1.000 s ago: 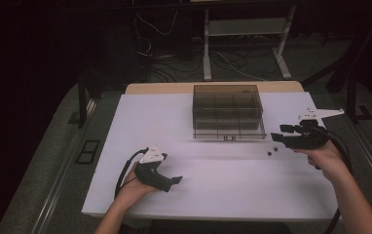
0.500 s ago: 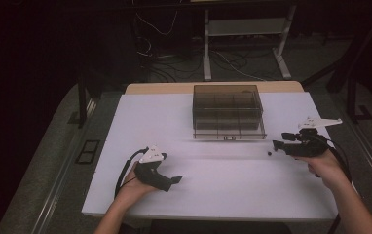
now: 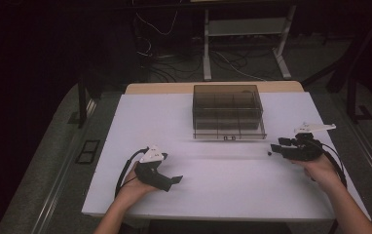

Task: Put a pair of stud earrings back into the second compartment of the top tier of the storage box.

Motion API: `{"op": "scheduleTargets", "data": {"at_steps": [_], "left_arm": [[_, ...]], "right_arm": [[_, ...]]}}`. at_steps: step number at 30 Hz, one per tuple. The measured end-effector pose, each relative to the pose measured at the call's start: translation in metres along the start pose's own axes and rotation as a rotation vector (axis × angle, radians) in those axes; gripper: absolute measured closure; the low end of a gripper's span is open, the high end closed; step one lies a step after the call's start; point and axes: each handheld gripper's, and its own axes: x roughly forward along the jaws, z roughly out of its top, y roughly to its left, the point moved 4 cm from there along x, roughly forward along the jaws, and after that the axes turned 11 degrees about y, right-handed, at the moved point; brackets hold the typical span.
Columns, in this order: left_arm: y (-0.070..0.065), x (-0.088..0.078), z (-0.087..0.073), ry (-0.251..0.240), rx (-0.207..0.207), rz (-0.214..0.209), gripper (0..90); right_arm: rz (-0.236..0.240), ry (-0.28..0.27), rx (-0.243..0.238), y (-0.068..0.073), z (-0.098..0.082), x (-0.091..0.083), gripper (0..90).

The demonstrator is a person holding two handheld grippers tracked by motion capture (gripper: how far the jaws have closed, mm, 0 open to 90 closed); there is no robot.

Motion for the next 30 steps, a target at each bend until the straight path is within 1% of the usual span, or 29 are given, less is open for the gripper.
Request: {"op": "scheduleTargets", "data": {"at_steps": [2, 4, 6, 8, 10, 13, 14, 15, 16, 21, 30], "left_arm": [[0.0, 0.001, 0.0, -0.001, -0.002, -0.002, 0.0], [0.0, 0.001, 0.001, 0.0, 0.001, -0.003, 0.0], [0.0, 0.001, 0.001, 0.002, 0.003, -0.003, 0.0], [0.0, 0.001, 0.001, 0.001, 0.001, -0.003, 0.0], [-0.001, 0.001, 0.001, -0.002, -0.003, -0.003, 0.0], [-0.001, 0.001, 0.001, -0.007, -0.007, -0.003, 0.0], [-0.001, 0.001, 0.001, -0.007, -0.005, -0.003, 0.0], [0.0, 0.001, 0.001, 0.003, 0.005, -0.001, 0.0], [0.0, 0.001, 0.001, 0.002, 0.004, 0.0, 0.0], [-0.001, 0.001, 0.001, 0.0, 0.002, 0.0, 0.0], [-0.001, 0.001, 0.001, 0.001, 0.002, 0.001, 0.0]], "right_arm": [[-0.008, 0.0, -0.002, 0.0, -0.001, 0.002, 55.2], [-0.008, 0.013, 0.006, -0.001, -0.003, 0.005, 57.2], [-0.008, 0.018, 0.002, -0.001, -0.004, 0.008, 58.8], [0.002, 0.023, 0.008, 0.0, -0.004, 0.01, 59.9], [-0.002, 0.032, -0.006, 0.0, -0.004, 0.013, 61.0], [0.008, 0.05, 0.0, 0.002, -0.005, 0.017, 63.0], [0.009, 0.053, -0.004, 0.002, -0.005, 0.018, 63.6], [0.009, 0.058, -0.003, 0.003, -0.006, 0.019, 64.2], [0.011, 0.06, -0.003, 0.003, -0.006, 0.02, 65.0], [0.005, 0.083, -0.014, 0.005, -0.007, 0.025, 66.2], [0.003, 0.106, -0.027, 0.009, -0.008, 0.031, 67.5]]}}
